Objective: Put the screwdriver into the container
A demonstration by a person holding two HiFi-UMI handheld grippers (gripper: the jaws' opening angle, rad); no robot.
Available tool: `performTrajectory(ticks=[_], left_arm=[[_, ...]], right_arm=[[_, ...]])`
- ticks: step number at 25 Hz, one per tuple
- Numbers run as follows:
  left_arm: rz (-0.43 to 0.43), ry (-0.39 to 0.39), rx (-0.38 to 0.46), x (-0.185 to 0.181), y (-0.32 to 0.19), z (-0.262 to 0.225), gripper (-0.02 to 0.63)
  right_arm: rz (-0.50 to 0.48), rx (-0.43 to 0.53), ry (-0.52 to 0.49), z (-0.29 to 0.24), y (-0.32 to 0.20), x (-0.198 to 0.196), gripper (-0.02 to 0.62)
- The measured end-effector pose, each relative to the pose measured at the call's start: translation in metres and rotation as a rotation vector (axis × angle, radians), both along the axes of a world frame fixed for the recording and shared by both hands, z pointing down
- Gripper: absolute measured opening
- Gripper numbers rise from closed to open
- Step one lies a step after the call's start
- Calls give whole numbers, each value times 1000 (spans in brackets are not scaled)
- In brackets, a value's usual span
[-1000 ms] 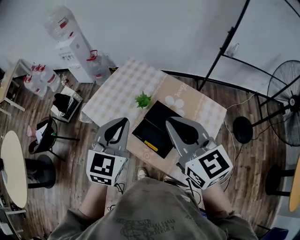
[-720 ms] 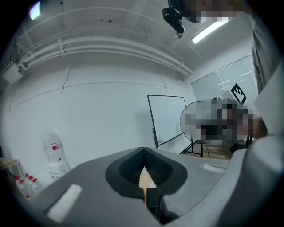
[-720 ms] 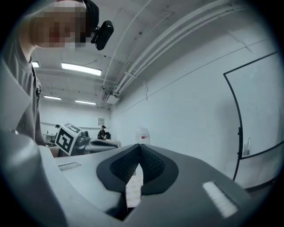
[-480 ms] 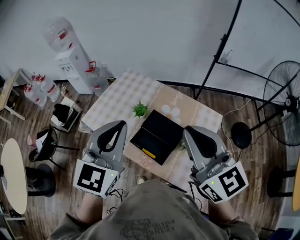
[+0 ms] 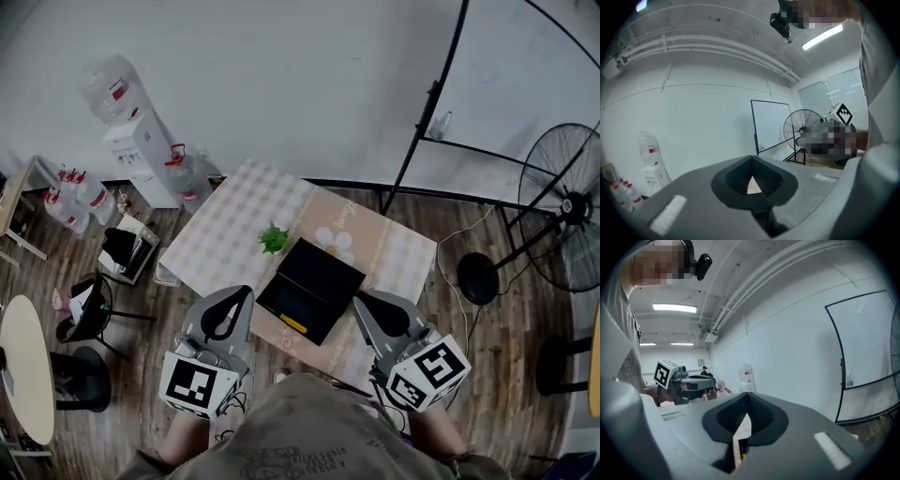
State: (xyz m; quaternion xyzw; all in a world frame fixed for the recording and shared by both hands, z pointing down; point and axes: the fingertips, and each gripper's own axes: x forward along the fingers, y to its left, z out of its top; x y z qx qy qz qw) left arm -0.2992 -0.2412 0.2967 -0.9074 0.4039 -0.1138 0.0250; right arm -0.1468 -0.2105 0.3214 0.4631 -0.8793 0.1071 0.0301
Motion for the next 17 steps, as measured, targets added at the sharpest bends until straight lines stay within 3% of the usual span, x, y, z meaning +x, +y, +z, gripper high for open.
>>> performTrajectory(ticks=[6,11,17], left_arm=[[-23,9,-1,-7,-2,-1,0],[-36,9,-12,-13,-2,3,0],[-37,6,-16,-14,-1,10,0]], right_arm=[[-14,-15,13,6,1,-8,26],[-4,3,88,6,2,-12,26],[-17,-4,84,10,6,-19,26]])
